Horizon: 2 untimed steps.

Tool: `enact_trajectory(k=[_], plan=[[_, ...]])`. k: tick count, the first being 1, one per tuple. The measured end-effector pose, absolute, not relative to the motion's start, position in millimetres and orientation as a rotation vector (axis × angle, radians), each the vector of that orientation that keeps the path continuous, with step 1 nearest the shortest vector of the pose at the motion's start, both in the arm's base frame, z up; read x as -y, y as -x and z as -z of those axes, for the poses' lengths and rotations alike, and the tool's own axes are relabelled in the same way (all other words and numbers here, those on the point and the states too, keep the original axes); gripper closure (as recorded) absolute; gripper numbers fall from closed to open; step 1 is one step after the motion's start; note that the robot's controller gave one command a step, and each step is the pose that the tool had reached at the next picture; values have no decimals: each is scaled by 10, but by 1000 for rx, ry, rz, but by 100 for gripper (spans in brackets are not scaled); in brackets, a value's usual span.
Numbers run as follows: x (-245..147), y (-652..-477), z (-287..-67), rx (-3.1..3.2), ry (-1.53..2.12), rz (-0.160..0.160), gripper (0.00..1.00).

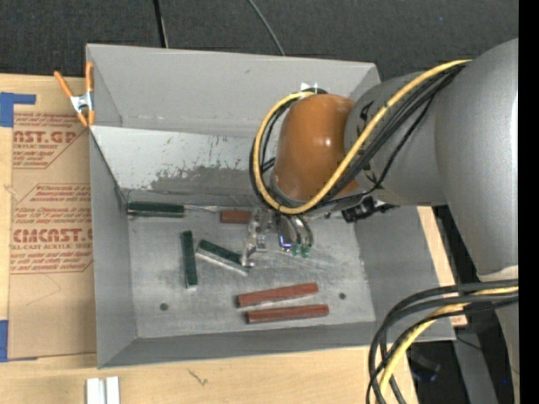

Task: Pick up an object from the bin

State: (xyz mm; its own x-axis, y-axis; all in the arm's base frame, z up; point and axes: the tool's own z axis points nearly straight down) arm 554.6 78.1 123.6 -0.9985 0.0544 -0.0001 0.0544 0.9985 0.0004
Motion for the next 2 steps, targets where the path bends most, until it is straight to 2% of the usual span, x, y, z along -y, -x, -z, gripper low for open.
enact_trajectory(k=[1, 2], plan=[[-706, -5556, -1411, -3139, -85, -1, 0], [-706, -5556, -1411, -3139, -85, -1, 0]])
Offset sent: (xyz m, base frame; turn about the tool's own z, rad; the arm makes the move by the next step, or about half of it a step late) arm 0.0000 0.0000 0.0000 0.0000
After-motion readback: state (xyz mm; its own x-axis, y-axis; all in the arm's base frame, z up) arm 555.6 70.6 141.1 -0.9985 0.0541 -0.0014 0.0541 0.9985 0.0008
